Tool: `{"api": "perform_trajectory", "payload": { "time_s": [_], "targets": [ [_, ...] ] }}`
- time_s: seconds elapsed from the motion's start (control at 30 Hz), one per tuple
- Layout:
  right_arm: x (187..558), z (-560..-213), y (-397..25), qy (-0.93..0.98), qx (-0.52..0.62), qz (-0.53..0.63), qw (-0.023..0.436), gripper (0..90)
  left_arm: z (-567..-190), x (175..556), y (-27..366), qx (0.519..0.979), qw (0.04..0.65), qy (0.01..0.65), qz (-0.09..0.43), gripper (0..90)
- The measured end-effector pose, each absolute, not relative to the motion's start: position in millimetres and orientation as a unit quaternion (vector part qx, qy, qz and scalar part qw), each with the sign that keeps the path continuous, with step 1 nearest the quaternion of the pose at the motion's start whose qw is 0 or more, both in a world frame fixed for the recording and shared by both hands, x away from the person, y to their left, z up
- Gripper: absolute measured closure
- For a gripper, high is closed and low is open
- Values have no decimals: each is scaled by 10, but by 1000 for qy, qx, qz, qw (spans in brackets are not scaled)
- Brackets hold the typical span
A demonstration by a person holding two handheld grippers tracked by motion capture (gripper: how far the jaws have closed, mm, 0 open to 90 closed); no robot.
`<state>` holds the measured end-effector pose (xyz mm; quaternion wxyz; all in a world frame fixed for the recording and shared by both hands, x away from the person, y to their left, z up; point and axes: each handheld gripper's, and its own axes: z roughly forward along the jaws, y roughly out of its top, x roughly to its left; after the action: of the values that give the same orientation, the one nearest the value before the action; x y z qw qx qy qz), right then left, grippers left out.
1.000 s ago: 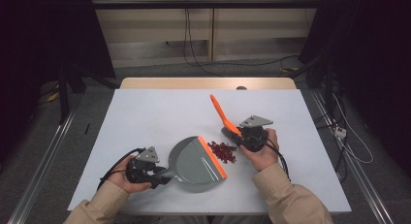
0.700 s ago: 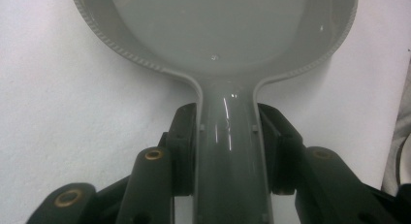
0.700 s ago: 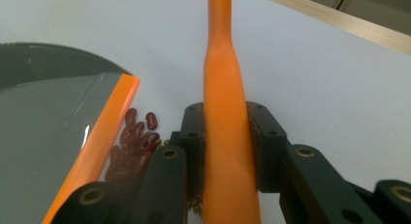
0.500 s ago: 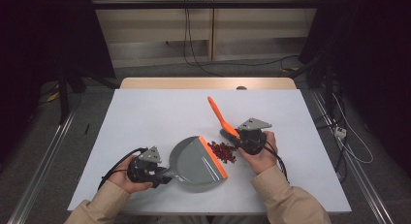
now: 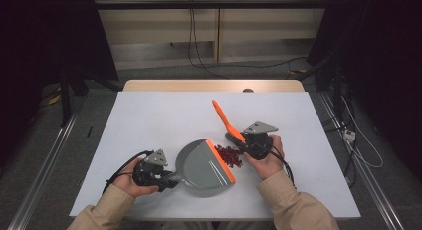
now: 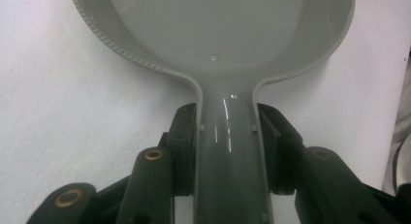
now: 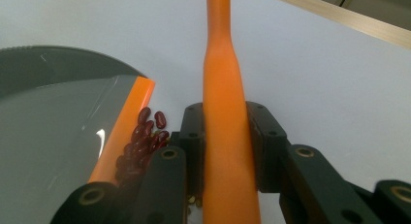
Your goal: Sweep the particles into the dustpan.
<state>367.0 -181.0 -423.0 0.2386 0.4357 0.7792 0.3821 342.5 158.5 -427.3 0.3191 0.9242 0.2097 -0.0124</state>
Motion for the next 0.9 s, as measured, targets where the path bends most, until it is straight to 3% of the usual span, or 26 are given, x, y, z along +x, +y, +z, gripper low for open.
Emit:
{"api": "perform_trajectory", "payload": {
  "time_s": [0.9],
  "targets": [
    [3562, -4222, -1632, 766, 459, 391, 221, 715, -4263, 3412, 1394, 926, 307, 216, -27, 625]
  ]
}}
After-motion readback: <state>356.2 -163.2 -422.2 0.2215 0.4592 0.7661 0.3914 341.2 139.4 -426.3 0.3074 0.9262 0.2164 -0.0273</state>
